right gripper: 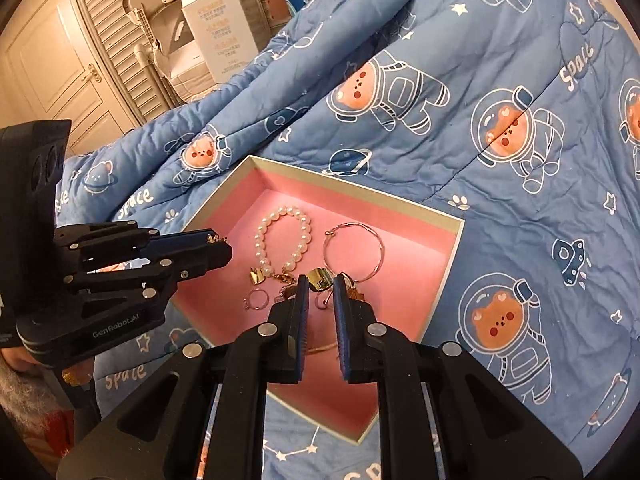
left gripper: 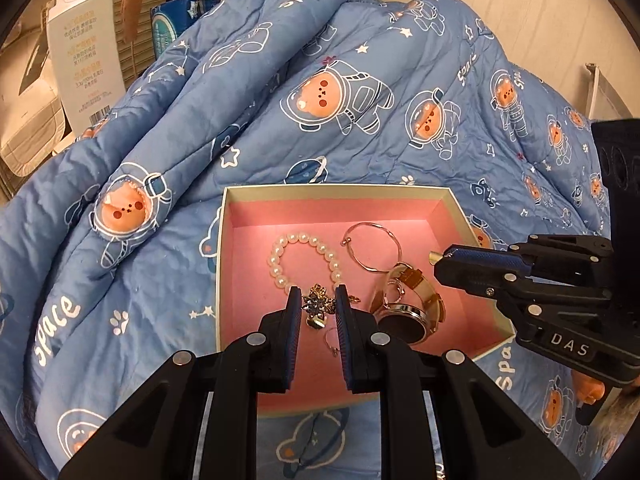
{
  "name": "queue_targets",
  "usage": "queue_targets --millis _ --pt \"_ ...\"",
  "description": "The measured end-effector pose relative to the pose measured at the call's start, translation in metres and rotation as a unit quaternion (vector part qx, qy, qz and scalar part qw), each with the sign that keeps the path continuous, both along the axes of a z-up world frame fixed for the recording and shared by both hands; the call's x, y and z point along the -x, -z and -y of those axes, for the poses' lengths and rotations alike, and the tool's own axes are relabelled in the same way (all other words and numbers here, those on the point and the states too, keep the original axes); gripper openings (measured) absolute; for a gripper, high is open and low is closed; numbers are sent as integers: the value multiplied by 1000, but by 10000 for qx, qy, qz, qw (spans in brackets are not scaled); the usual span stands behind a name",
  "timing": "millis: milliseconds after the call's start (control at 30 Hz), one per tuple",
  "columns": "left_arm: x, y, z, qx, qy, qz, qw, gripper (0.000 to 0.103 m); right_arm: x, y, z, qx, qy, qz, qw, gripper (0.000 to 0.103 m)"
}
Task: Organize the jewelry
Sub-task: 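Carry the gold charm and silver brooch into the pink box while both tools open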
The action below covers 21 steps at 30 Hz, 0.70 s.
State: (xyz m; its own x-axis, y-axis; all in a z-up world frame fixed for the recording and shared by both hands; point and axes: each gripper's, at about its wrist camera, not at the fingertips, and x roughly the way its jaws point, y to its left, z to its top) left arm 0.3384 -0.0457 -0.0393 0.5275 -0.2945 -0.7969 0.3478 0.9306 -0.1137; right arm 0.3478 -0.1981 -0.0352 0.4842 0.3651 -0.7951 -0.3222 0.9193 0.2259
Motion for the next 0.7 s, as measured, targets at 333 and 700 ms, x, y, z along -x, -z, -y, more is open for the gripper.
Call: queue_targets --millis 333,700 --pt "-31 18 18 -359 101 -392 9985 17 -46 26 -1 27 225 -540 9983 13" --pt "-33 29 27 -532 187 -424 9975 17 -56 31 -15 538 17 -435 9976 13"
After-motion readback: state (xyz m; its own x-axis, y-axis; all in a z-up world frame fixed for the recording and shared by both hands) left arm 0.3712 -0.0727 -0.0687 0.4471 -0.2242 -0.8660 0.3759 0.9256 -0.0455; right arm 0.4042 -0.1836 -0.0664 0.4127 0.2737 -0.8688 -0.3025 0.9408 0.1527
